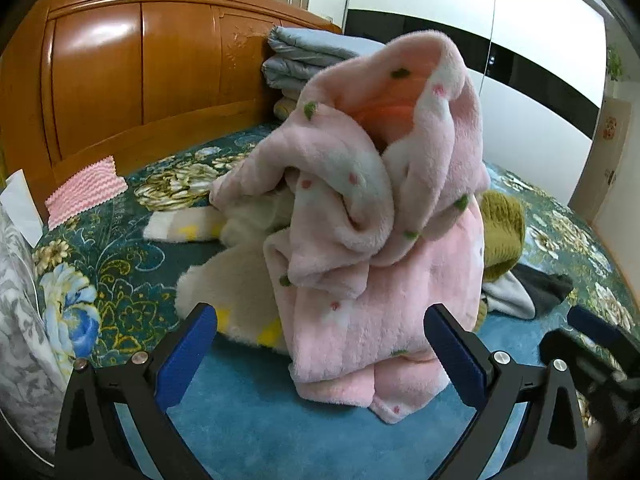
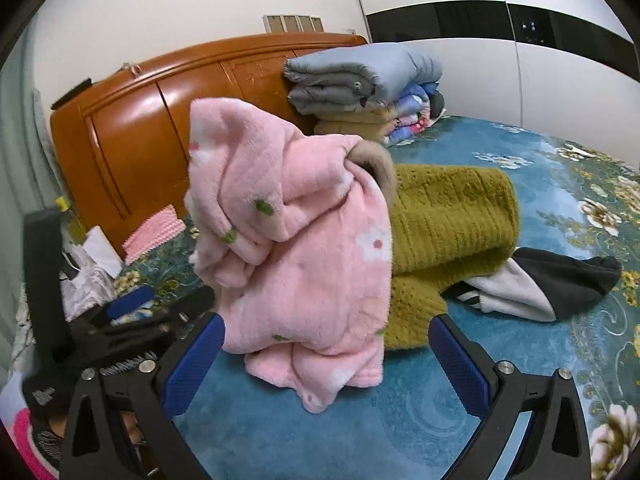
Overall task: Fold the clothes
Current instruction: 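Reach both grippers toward the pink fleece garment on the clothes pile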
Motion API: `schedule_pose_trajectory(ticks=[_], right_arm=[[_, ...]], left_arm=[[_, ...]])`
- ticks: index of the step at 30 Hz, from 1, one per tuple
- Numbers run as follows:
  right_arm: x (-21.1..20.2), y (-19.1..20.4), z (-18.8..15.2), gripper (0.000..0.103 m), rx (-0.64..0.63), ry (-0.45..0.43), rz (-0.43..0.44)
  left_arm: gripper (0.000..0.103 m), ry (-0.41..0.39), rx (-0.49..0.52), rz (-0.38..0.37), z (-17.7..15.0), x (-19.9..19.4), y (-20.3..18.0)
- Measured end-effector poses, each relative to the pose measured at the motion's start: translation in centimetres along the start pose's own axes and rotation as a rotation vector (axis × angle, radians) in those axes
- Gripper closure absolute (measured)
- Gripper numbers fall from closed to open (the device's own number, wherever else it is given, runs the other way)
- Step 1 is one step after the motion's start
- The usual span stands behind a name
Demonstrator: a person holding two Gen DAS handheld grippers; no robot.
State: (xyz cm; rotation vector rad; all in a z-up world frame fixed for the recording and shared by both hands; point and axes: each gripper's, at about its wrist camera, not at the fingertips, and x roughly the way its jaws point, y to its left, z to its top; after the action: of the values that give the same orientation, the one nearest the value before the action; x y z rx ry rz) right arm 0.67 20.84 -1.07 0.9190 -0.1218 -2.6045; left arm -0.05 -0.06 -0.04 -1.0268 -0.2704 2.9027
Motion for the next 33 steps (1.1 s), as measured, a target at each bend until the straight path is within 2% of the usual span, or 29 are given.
schedule_pose_trajectory(ticks=[4,8,14,33], right_arm=[[0.0,-0.8,0.1,0.0,0.023,-0.011,0.019],[0.6,0.6,0.2,0.0,-0.035,0.008,-0.053],[1.5,2.0,0.6,0.0,-0.061,0.01,-0.091],[2.8,2.3,1.3,0.0,-0.061,0.016,-0.135]], left_arm=[[0.0,-0.001,0.007,-0.023,0.0,0.5,0.5],[0.0,-0.001,0.013,-0.045,0.1,0.9,1.0],[0.0,-0.015,0.005,-0.1,-0.3,1.3,2.1],[0.0,0.0,0.015,-0.111,2.0,2.4,2.6]])
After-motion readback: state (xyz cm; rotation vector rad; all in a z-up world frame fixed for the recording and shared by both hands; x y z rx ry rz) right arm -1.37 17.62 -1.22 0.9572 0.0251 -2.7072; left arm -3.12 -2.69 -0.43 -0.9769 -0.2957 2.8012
